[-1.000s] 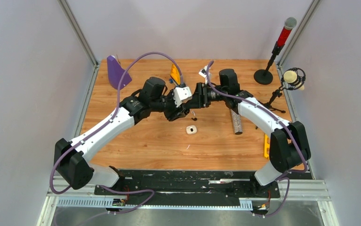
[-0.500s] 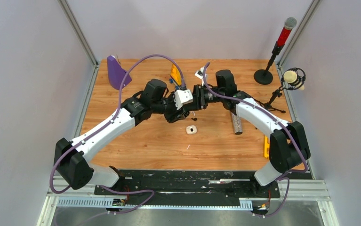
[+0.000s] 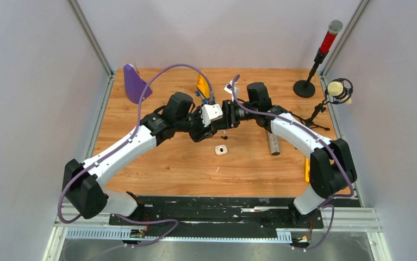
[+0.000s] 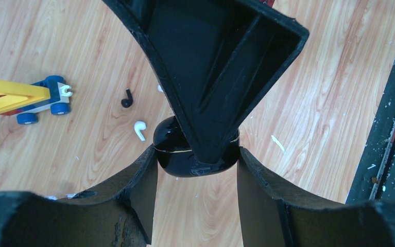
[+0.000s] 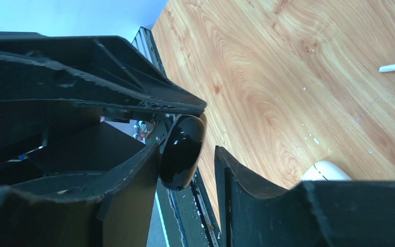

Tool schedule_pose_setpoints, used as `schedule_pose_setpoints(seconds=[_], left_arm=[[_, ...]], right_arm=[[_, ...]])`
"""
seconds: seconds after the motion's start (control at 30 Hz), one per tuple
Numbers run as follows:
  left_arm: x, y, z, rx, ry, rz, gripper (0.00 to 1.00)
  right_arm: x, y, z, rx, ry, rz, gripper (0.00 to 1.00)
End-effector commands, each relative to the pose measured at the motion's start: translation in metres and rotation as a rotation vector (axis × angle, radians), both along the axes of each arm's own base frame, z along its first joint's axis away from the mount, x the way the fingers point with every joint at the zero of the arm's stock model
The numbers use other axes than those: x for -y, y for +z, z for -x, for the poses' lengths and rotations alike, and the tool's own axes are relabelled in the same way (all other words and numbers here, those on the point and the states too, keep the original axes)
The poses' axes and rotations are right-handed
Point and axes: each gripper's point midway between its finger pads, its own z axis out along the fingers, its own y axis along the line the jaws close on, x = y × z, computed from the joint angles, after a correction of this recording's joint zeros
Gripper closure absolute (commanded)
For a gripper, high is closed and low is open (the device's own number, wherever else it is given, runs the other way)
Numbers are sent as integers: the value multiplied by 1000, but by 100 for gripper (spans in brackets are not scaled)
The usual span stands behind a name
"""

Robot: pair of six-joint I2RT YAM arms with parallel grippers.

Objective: Insert the wireless bluetooth earbuds into the charging case
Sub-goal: Pick up the charging case at the center of the board.

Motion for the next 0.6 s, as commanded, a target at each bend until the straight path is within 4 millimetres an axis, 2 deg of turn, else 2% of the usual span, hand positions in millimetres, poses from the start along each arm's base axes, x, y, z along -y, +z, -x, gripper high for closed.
schedule_pose_setpoints(seconds=[0.0,0.23,0.3,0.37,0.43,0.47,0.53,0.57], left_arm=[[5,20,0,63,-19,43,56],[5,19,0,66,-21,41,54],[5,19,0,68,-19,40,51],[4,19,-1,71,-16,38,47],[3,18,-1,71,-10,36,33],[3,19,-2,73,-8,37,19],[2,22,-1,74,-6,38,3],[1,24,-1,76,-4,36,1]], right_arm=[[-6,4,-7,13,2,-4,58],[-9,5,-7,-16,17,-15,77],[-9,8,-5,-16,27,-25,84],[-9,12,-3,-13,40,-35,86],[-9,14,-2,-2,44,-38,86],[-8,17,-2,9,45,-41,86],[-7,21,-1,32,54,-45,87],[-5,24,-1,50,60,-48,87]])
